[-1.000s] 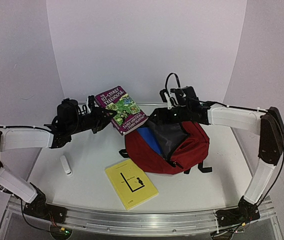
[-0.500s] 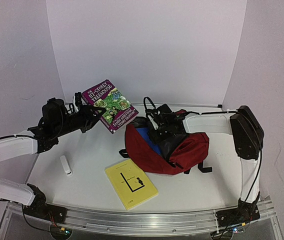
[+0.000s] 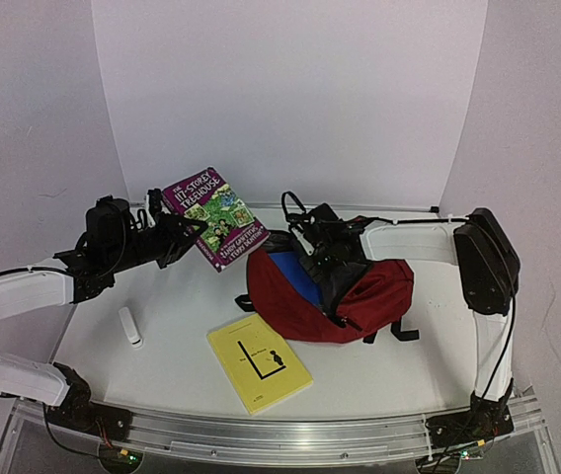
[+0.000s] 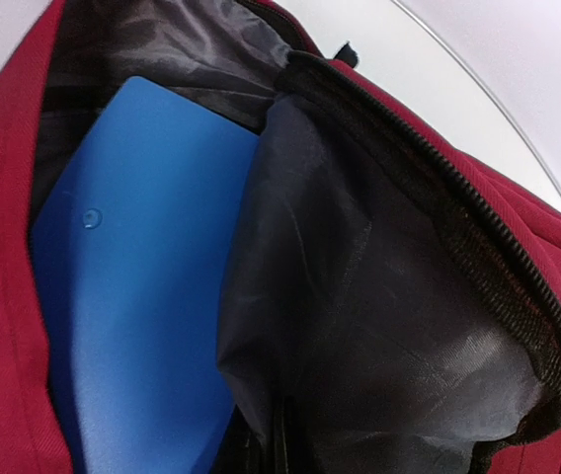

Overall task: Pack the student bag
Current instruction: Place the book in the student bag.

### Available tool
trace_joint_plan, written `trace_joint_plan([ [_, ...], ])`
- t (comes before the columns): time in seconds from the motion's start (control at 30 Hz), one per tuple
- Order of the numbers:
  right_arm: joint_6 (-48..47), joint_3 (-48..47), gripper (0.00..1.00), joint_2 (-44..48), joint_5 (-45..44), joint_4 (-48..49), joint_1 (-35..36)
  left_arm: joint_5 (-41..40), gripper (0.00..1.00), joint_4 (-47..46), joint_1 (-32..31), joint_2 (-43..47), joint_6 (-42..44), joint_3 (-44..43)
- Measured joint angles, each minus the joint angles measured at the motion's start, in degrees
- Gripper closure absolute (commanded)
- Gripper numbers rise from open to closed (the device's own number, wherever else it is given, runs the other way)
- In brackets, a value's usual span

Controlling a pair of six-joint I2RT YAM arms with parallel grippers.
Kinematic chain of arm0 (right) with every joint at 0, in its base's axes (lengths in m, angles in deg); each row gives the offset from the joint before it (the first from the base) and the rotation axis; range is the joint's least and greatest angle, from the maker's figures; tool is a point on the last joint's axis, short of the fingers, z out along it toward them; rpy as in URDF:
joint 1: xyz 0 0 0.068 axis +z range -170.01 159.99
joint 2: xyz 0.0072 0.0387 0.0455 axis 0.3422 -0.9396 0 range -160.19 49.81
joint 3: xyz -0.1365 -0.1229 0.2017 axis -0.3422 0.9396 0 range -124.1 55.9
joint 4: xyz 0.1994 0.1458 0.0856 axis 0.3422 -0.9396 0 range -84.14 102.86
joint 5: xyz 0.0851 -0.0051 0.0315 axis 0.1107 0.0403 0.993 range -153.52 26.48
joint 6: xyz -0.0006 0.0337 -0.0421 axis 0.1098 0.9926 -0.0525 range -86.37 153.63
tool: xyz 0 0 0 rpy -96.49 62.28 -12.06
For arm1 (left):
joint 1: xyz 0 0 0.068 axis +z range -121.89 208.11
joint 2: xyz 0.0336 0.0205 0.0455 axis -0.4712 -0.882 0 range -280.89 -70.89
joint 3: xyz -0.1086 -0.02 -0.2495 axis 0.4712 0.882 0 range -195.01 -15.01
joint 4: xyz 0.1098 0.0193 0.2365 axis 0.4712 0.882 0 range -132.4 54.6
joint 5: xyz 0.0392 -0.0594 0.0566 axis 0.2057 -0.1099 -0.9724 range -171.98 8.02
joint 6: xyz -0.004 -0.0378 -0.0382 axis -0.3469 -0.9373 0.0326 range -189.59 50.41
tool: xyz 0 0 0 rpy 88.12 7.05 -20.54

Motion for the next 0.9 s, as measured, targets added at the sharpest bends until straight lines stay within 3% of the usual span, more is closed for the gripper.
trace_joint_plan([
  [0.2,1.7,-0.3,1.0,6.8,5.4,-2.9,-1.3,2.5,1.0,-1.1,0.2,-3.3,-0.4,0.0],
  [0.43,4.6,-0.3,1.0,14.9,8.9,-3.6,-3.9,10.2,1.0,-10.4,0.2,-17.7,-4.0,-0.8],
  [0.9,10.1,0.2,1.0,15.7,14.2,-3.4,-4.1,20.6,1.0,-31.9,-3.5,-46.2,-16.7,-17.7],
])
